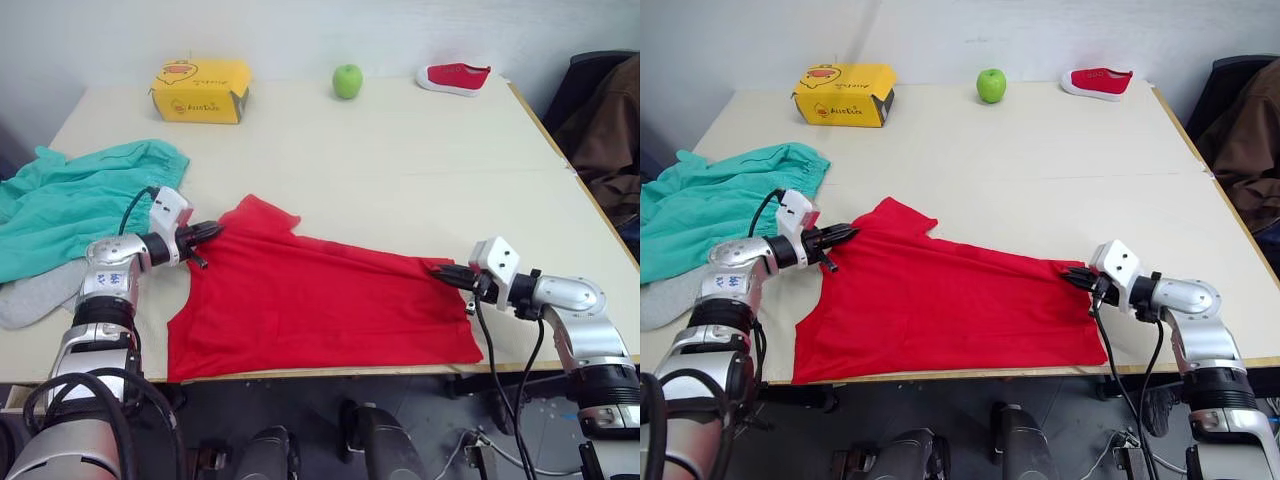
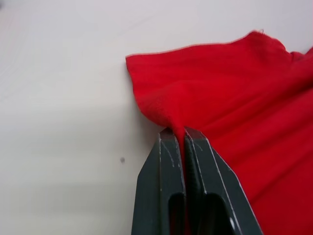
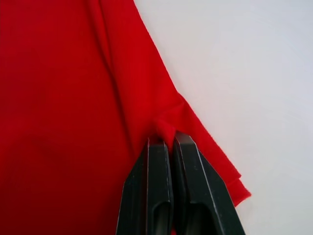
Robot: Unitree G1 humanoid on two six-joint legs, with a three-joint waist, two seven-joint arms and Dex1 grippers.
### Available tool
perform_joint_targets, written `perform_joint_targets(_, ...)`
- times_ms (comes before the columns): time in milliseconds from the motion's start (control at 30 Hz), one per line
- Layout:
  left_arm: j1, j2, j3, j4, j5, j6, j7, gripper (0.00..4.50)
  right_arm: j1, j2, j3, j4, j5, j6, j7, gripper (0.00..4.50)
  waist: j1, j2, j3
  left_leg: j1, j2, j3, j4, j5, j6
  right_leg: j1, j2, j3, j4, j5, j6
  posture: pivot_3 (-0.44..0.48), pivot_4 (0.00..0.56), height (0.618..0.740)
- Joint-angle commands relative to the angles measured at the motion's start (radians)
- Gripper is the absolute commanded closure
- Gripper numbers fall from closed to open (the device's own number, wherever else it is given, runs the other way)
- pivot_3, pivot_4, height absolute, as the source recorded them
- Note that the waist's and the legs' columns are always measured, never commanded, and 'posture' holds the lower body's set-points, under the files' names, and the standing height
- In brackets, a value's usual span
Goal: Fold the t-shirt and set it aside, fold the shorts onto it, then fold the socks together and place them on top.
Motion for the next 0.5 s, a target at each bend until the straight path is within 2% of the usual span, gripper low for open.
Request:
perform_joint_targets(33, 0.029, 0.016, 0.027, -0.08, -0.034, 0.001, 0.002, 4.5, -0.008, -0.01, -0.059, -0.018, 0.058, -0.003, 0.008, 4.45, 0.003, 0.0, 0.0, 0.0, 0.0, 0.0, 0.0, 0.0, 0.0, 0.0, 0.0, 0.0, 0.0, 0.0, 0.0, 0.0, 0.15, 0.74)
perform_joint_targets(267, 0.124, 0.007, 0.027, -0.17, -0.048, -0.034, 0.001, 4.5, 0.033, -0.053, -0.036, -0.076, 0.072, 0.0, 0.106, 4.45, 0.017, 0.0, 0.0, 0.001, 0.0, 0.0, 0.0, 0.0, 0.0, 0.0, 0.0, 0.0, 0.0, 0.0, 0.0, 0.0, 0.15, 0.74)
perform_joint_targets(500, 0.156, 0.01, 0.008, -0.18, -0.033, -0.038, 0.004, 4.5, 0.037, -0.074, -0.006, -0.038, -0.014, -0.002, 0.066, 4.45, 0.02, 0.0, 0.0, 0.001, 0.0, 0.0, 0.0, 0.0, 0.0, 0.002, 0.0, 0.0, -0.001, 0.0, 0.0, 0.0, 0.15, 0.74)
